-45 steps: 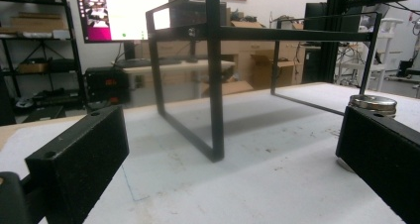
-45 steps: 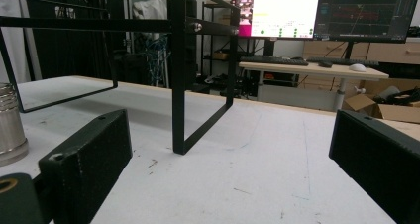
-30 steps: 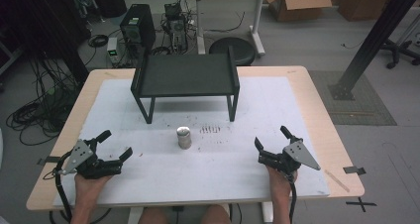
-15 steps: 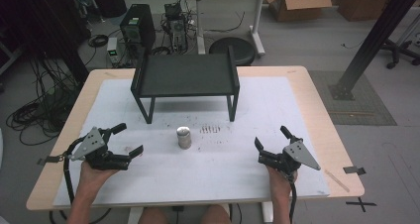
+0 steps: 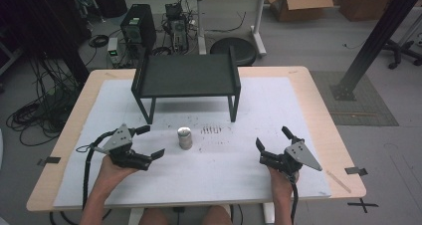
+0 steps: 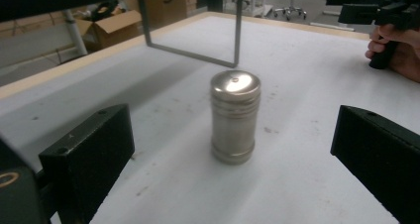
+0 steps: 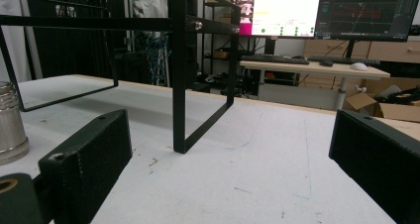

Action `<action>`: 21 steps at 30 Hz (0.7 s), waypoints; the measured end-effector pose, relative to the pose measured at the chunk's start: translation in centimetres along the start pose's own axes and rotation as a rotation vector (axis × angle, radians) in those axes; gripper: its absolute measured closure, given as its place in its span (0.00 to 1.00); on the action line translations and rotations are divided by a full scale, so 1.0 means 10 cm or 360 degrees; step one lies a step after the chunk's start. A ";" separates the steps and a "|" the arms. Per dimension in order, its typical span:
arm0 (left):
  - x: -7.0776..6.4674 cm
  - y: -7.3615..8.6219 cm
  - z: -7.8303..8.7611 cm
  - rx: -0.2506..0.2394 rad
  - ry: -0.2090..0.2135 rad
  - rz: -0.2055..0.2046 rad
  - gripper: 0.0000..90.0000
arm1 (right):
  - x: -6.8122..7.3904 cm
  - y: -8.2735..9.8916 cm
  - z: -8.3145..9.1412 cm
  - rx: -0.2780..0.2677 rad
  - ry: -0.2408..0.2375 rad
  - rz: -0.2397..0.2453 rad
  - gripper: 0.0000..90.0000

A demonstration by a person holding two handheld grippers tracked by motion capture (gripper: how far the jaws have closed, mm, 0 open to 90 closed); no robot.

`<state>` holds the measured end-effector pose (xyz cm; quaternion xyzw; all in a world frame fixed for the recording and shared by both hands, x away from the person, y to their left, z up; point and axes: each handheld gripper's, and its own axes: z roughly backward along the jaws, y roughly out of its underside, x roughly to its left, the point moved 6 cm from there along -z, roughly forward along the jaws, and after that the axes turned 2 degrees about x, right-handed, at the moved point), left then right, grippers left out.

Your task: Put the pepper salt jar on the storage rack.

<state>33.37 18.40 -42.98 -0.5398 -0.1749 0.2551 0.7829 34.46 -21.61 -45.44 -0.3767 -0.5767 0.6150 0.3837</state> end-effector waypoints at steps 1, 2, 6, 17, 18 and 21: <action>-0.03 -0.01 -0.08 0.0014 0.0008 0.0001 0.04 | 0.00 0.00 0.00 -0.0001 -0.0001 -0.0001 0.03; -0.03 -0.01 -0.08 0.0014 0.0008 0.0001 0.04 | 0.00 0.00 0.00 -0.0002 0.0000 -0.0002 0.03; -0.07 -0.04 -0.23 0.0025 0.0013 0.0024 0.04 | 0.00 0.00 0.00 -0.0001 0.0000 0.0000 0.03; -0.09 -0.01 -0.59 0.0129 -0.0001 0.0059 0.05 | 0.00 0.00 0.00 0.0001 -0.0002 0.0004 0.03; -0.08 0.00 -0.62 0.0133 -0.0005 0.0074 0.05 | 0.00 0.00 0.00 0.0001 -0.0002 0.0004 0.03; -0.07 0.00 -0.67 0.0137 -0.0028 0.0104 0.07 | 0.00 0.00 0.00 0.0002 -0.0002 0.0004 0.03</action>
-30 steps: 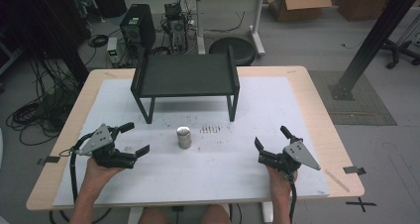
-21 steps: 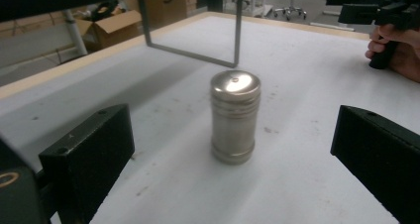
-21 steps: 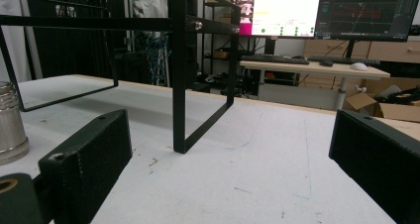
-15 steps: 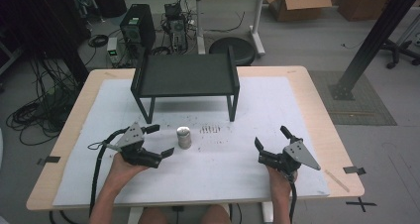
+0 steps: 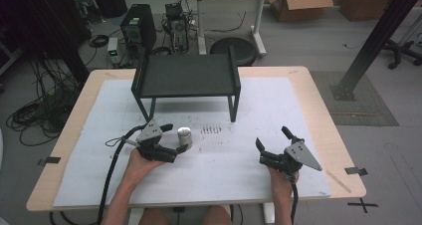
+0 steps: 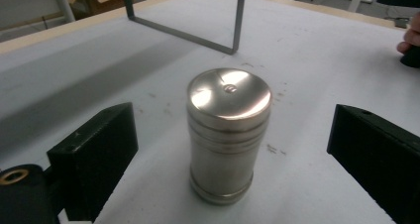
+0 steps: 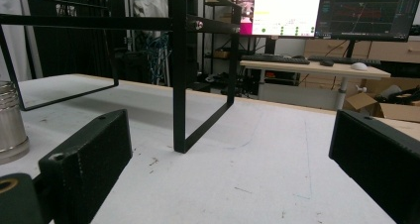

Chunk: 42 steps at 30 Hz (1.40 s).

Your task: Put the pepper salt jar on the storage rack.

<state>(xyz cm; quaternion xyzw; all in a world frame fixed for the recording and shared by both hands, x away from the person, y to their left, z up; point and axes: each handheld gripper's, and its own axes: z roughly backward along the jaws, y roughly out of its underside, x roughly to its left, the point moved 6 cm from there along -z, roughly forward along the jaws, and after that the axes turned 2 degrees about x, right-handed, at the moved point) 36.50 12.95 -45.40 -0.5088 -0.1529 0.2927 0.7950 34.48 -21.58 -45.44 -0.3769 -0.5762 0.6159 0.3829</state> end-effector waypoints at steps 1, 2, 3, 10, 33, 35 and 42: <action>0.00 0.00 -0.01 -0.0001 -0.0002 0.0007 0.09 | 0.00 0.00 0.00 0.0000 0.0000 0.0000 0.03; 0.01 0.00 -0.03 0.0004 -0.0005 0.0015 0.10 | 0.00 0.00 0.00 0.0001 0.0000 0.0000 0.03; 0.01 0.00 -0.04 0.0009 -0.0007 0.0017 0.11 | 0.00 0.00 0.00 0.0001 -0.0001 -0.0001 0.03; 0.00 0.01 -0.11 0.0027 0.0002 0.0027 0.21 | 0.00 0.00 0.00 0.0003 0.0000 -0.0002 0.03; -0.02 0.01 -0.17 0.0045 -0.0070 -0.0067 0.50 | 0.00 0.00 -0.01 0.0008 0.0000 -0.0004 0.03; -0.03 0.01 -0.17 0.0046 -0.0076 -0.0090 0.53 | 0.00 0.00 0.00 0.0008 0.0000 -0.0005 0.03; -0.03 0.01 -0.17 0.0048 -0.0083 -0.0074 0.54 | 0.00 0.00 0.00 0.0008 0.0000 -0.0005 0.03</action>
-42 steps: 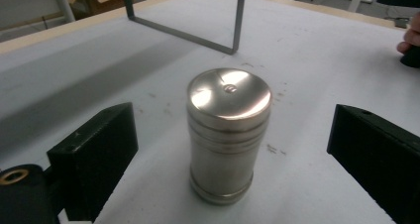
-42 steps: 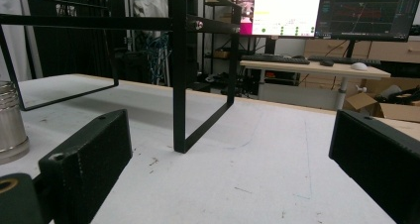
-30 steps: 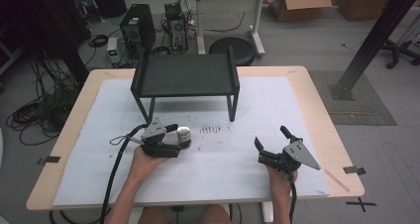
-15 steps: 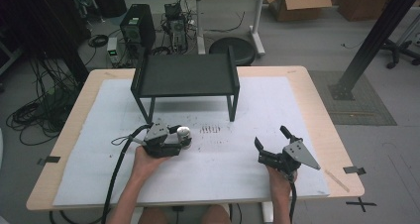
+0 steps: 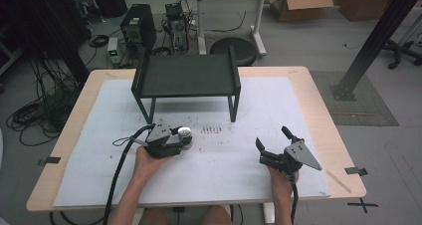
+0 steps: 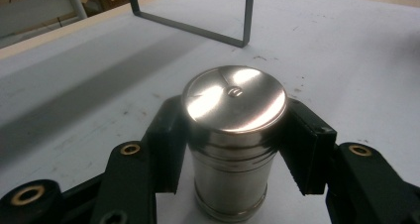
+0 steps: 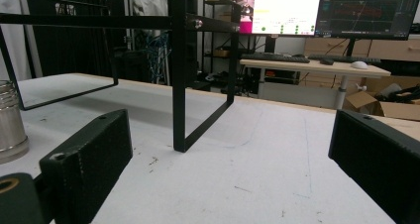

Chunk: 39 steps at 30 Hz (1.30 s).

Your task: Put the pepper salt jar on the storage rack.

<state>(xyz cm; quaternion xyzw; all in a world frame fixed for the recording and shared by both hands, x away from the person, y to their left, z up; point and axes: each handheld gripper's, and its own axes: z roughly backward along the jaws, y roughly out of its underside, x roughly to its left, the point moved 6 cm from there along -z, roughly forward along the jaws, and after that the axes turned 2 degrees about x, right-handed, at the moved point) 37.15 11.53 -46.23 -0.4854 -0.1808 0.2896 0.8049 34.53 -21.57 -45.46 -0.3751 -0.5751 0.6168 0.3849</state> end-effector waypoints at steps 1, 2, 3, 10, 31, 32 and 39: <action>0.00 0.00 0.00 -0.0001 0.0001 0.0002 0.54 | 0.00 0.00 0.00 0.0000 0.0000 0.0000 0.03; 0.00 0.00 0.00 -0.0002 -0.0001 -0.0002 0.54 | 0.00 0.00 0.00 -0.0001 0.0000 0.0001 0.03; 0.00 0.00 0.00 -0.0002 0.0000 -0.0002 0.54 | 0.00 0.00 0.00 -0.0001 0.0001 0.0000 0.03; 0.00 0.00 0.00 -0.0004 0.0001 0.0002 0.54 | 0.00 0.00 0.00 0.0000 0.0001 -0.0001 0.03; 0.00 -0.05 0.05 -0.0009 -0.0023 0.0013 0.54 | 0.00 0.00 0.00 -0.0001 0.0000 -0.0003 0.03; 0.00 -0.07 0.06 -0.0012 -0.0020 0.0020 0.54 | 0.00 0.00 0.00 0.0000 0.0000 -0.0004 0.03; 0.00 -0.28 0.17 -0.0020 -0.0039 -0.0005 0.54 | 0.00 0.00 0.00 -0.0002 0.0000 -0.0004 0.03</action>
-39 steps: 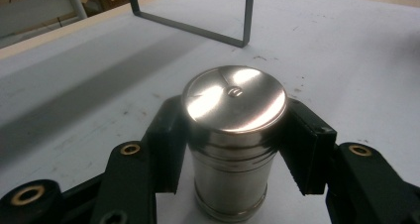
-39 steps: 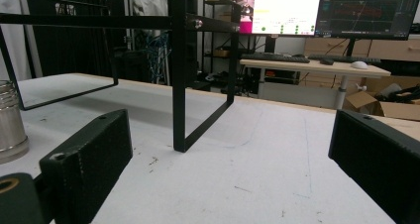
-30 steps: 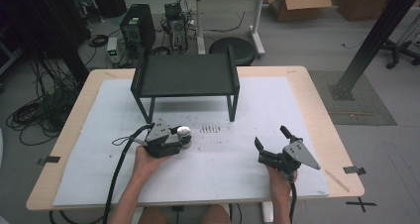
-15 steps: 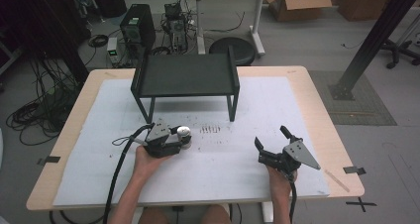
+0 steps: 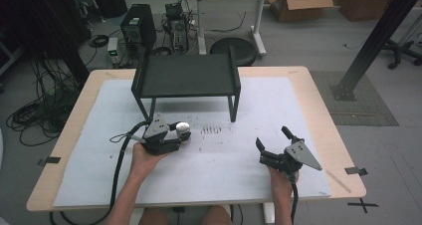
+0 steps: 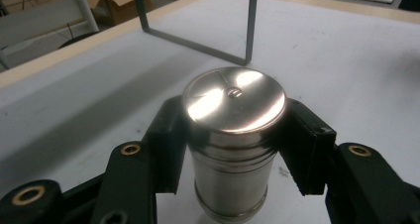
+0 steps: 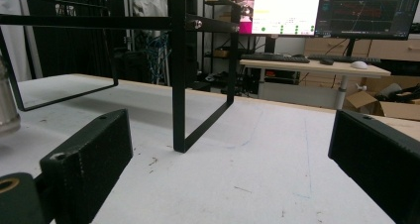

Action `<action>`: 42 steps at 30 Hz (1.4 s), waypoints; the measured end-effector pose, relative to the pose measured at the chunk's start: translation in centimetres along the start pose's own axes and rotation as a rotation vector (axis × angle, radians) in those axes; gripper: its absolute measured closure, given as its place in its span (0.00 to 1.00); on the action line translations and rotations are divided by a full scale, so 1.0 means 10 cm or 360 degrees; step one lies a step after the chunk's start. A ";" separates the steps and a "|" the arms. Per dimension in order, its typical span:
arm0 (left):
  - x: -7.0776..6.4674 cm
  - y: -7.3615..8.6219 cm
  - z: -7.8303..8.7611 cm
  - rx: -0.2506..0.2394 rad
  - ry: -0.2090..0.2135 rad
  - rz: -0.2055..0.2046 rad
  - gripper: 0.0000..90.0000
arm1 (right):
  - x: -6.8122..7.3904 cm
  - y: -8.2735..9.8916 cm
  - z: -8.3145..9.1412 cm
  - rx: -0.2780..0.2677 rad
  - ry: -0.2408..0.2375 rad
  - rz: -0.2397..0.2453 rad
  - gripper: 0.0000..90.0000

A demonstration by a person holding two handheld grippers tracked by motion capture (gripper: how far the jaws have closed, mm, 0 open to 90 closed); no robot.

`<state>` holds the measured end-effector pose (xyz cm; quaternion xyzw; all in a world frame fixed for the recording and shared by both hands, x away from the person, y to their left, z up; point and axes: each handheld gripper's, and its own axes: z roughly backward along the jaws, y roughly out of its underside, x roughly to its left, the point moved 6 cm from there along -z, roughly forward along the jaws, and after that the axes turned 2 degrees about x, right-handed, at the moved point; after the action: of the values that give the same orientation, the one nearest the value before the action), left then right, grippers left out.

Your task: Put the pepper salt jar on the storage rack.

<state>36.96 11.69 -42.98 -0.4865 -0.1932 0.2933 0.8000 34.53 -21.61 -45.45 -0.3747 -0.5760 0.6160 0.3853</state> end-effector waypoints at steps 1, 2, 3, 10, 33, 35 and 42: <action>0.00 -0.03 0.01 -0.0003 0.0001 0.0007 0.54 | 0.00 0.00 0.00 0.0000 0.0000 0.0000 0.03; 0.01 -0.07 0.03 -0.0007 0.0002 0.0006 0.54 | 0.00 0.00 0.00 0.0000 0.0000 -0.0001 0.03; 0.01 -0.11 0.05 -0.0006 0.0001 -0.0003 0.54 | 0.00 0.00 0.00 0.0001 0.0000 -0.0001 0.03; 0.05 -0.35 0.16 -0.0006 -0.0003 -0.0001 0.54 | 0.00 0.00 0.00 0.0001 0.0000 -0.0001 0.03; 0.40 -1.14 0.28 -0.0071 -0.0062 -0.0032 0.54 | 0.00 0.00 0.00 -0.0001 0.0001 -0.0001 0.03; 0.43 -1.17 0.25 -0.0067 -0.0085 -0.0037 0.54 | 0.00 0.00 0.00 0.0001 0.0000 -0.0003 0.03; 0.60 -1.30 0.17 -0.0067 -0.0106 -0.0007 0.54 | 0.00 0.00 0.00 0.0002 0.0000 -0.0002 0.03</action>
<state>44.16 12.14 -30.49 -0.4929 -0.2267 0.3035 0.7833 34.55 -21.61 -45.45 -0.3742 -0.5757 0.6161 0.3859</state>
